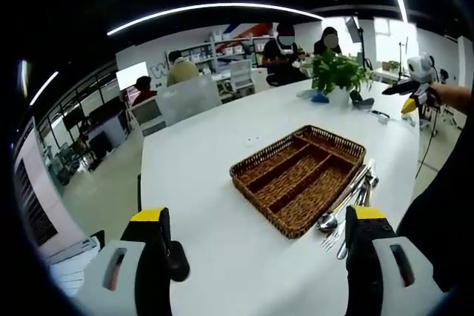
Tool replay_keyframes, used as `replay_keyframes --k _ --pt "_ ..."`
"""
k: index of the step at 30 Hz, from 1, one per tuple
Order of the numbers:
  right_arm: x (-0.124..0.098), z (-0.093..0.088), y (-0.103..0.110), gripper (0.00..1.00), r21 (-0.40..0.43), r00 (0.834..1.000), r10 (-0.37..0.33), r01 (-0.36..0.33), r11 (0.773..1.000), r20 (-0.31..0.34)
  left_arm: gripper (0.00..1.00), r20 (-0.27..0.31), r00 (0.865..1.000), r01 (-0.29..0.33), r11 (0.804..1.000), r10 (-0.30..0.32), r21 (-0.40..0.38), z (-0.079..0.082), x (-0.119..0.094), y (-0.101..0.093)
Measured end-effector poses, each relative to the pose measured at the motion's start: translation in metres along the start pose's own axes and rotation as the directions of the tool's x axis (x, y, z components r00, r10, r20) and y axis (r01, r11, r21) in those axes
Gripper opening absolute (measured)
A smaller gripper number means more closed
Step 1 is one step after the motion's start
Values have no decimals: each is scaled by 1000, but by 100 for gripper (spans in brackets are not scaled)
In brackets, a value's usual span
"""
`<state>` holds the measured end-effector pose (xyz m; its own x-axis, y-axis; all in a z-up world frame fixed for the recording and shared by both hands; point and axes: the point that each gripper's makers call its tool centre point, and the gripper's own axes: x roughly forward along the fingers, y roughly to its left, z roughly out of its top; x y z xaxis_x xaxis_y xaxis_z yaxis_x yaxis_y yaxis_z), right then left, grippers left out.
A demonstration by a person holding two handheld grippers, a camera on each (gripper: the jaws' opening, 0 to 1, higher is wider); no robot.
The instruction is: Arrange the knives, forks, and spoons in their matching storage slots by inserting each utensil handle-first until every utensil is classified and aligned in the correct compartment
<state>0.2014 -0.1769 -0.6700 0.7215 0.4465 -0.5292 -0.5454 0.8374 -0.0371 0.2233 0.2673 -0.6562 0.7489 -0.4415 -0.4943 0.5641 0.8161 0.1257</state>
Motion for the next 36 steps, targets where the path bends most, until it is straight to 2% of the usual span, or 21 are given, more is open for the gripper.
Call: replay_keyframes --k 7,19,30,36 --pt "1 -2 5 100 -5 1000 4 -5 1000 -16 100 5 1000 2 1000 -2 7 2 1 1" --pt "0 -5 4 100 14 1000 -1 1 1000 -3 100 4 1000 5 1000 -5 22 5 1 -2" --pt "2 -6 4 100 14 1000 -3 3 1000 4 100 -10 1000 13 999 -13 38 4 0 -9" --pt "2 -5 5 100 15 1000 1 -1 1000 10 100 -3 1000 28 999 -28 44 9 2 -15"
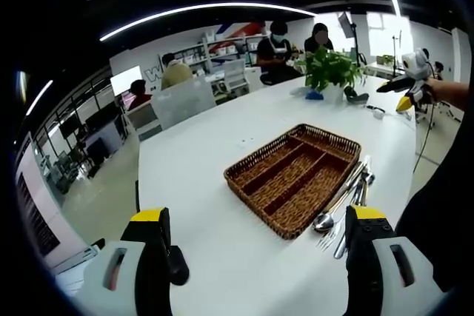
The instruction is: Arrange the knives, forks, and spoons in their matching storage slots by inserting each utensil handle-first until every utensil is classified and aligned in the correct compartment
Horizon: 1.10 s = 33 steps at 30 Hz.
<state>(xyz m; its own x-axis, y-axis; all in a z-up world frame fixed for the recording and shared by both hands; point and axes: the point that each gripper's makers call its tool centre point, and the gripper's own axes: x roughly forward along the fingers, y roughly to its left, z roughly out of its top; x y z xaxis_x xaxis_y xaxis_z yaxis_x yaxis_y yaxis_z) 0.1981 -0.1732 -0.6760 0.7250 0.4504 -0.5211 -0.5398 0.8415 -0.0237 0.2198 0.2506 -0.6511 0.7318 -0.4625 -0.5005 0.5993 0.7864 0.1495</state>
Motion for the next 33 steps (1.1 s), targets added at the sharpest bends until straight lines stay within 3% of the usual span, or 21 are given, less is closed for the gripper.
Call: replay_keyframes --k 10,22,33 --pt "-1 -1 -1 100 2 1000 -3 3 1000 -1 100 2 999 37 999 -37 28 9 9 -14" --pt "2 5 -3 100 -13 1000 -3 3 1000 8 100 10 994 109 991 -110 71 27 29 -45" --pt "1 8 -2 100 -25 1000 5 -5 1000 9 99 -4 975 221 967 -222 125 42 47 -86"
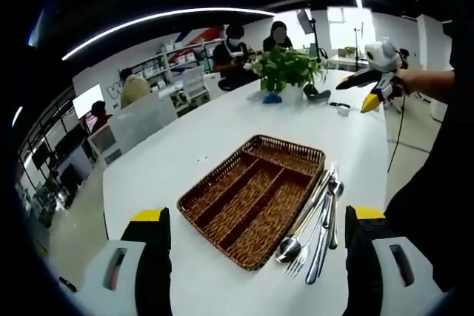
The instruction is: Arrange the knives, forks, and spoons in their matching storage slots by inserting each utensil handle-first until every utensil is classified and aligned in the correct compartment
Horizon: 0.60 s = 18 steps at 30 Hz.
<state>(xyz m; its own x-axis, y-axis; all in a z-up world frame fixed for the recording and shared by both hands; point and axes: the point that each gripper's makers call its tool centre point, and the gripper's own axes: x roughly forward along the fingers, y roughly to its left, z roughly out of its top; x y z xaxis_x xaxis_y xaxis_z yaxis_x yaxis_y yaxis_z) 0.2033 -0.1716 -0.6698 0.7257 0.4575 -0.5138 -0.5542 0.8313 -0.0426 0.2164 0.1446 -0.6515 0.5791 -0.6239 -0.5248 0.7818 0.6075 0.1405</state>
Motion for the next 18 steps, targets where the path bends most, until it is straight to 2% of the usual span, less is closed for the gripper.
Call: replay_keyframes --k 8,10,15,18 --pt "1 1 1 100 -6 1000 6 -6 1000 7 99 -5 998 57 998 -57 33 12 20 -24" --pt "1 1 0 100 -6 1000 6 -6 1000 9 99 -1 999 40 998 -40 55 16 25 -27" --pt "-1 3 -1 100 8 1000 10 -10 1000 19 99 -6 999 53 997 -53 48 20 35 -34" --pt "-2 -1 -3 100 -12 1000 5 -5 1000 7 99 -4 997 76 996 -76 48 25 40 -40"
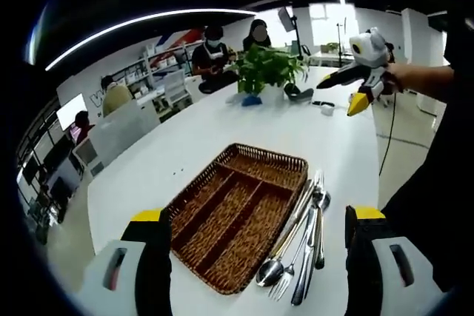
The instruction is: Arrange the knives, forks, and spoons in their matching storage slots by inserting each utensil handle-first until every utensil is classified and aligned in the correct compartment
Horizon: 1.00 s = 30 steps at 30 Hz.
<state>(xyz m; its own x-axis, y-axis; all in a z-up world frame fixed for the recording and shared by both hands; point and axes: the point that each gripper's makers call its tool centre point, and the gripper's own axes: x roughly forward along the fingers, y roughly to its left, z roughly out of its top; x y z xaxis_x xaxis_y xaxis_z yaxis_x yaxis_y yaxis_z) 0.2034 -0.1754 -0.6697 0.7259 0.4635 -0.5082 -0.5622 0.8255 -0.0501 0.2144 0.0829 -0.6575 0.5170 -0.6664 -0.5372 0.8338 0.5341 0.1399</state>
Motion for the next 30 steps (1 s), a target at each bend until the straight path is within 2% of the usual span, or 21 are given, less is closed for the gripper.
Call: replay_keyframes --k 5,9,15,17,30 --pt "-1 0 -1 100 11 1000 10 -10 1000 12 97 -22 999 31 999 -31 23 1 12 -11" --pt "-2 1 -3 100 17 1000 10 -11 1000 22 97 -9 998 62 998 -61 15 3 24 -24" --pt "-3 2 -4 100 20 1000 5 -6 1000 31 93 -33 993 111 994 -111 5 -1 40 -38" --pt "-3 1 -4 100 13 1000 5 -6 1000 25 94 -34 993 111 994 -110 9 -1 44 -40" --pt "-5 -1 -9 100 51 999 2 -4 999 47 88 -73 980 189 982 -187 19 -19 80 -72"
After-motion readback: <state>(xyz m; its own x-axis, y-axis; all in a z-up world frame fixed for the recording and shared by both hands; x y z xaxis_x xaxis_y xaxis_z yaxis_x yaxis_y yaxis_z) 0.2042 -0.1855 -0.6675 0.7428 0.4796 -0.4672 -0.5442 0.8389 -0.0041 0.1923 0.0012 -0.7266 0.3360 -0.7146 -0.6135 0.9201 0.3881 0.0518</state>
